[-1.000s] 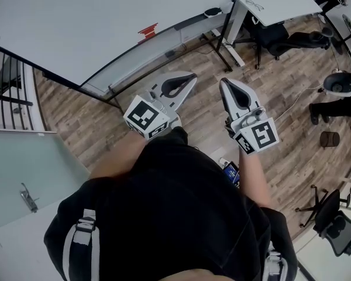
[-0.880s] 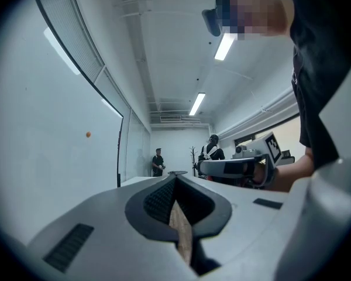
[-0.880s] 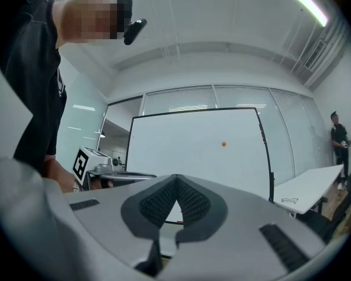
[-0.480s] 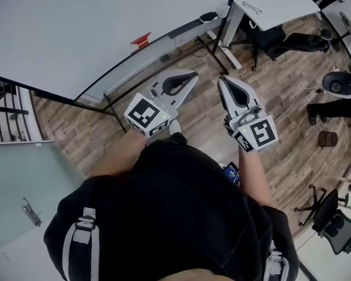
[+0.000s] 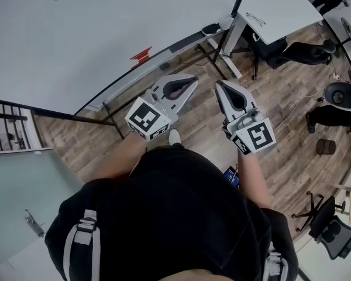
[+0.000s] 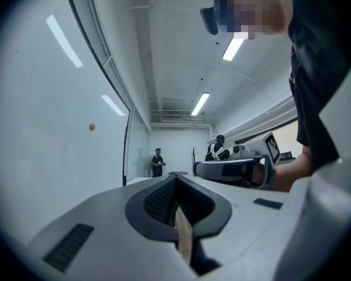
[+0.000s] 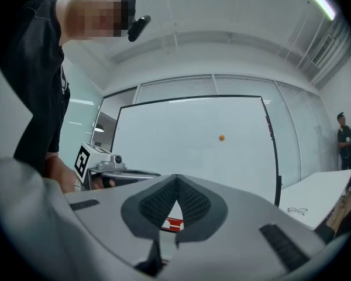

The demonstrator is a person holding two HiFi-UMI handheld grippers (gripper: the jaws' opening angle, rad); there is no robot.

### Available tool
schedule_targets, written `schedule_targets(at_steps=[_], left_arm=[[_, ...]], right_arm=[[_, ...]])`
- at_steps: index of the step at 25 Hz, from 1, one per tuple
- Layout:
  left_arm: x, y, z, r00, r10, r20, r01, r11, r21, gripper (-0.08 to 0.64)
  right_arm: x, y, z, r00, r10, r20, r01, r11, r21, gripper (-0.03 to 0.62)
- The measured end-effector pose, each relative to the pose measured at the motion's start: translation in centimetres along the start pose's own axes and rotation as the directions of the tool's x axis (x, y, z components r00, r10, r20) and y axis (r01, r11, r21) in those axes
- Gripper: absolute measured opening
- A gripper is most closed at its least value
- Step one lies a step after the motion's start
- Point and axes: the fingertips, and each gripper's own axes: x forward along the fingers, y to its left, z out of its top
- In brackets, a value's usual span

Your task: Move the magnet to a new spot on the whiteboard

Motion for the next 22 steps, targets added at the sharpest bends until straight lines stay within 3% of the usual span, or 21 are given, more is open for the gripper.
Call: schedule_targets(at_steps=[12,22], left_arm=[[1.1,8.5,0.2,1.0,0.006,0.015,-0.006,1.0,-0.002,0.005],[1.5,13.5,-0.7,1.0,-0.009,0.006,0.009,1.0,-0.001,0.005]], right_arm=[[7.7,-2.6,0.1,1.0,0.0,-0.013,0.0,0.999,-0.038,-0.005],[11.9,-4.6,-1.2,0.998,-0.054,-0.014,0.053,0.998,-0.016,-0.005]])
